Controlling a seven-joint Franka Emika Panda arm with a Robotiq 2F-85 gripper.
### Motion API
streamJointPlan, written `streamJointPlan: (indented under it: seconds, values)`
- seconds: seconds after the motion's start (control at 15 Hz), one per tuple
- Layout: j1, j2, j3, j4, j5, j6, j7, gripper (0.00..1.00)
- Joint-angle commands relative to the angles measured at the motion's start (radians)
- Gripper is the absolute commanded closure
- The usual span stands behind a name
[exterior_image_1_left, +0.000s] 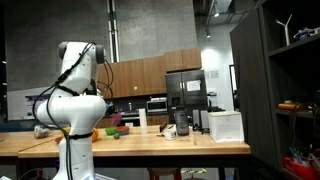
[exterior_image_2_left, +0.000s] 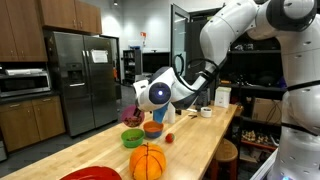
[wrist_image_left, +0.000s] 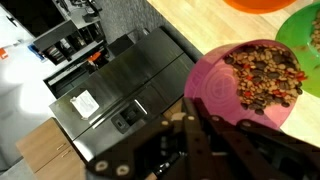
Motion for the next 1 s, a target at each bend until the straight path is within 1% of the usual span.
streamJointPlan:
  seconds: [0.0,0.47,0.93]
  values:
    - [-0.001,-0.002,0.014,-0.003,-0.034,-0.037,0.02,0.99]
    - [0.022,0.025,0.028,0.005,-0.047,-0.131,0.029,0.99]
    - [0.035,0.055,0.041,0.02,-0.062,-0.186,0.025,0.99]
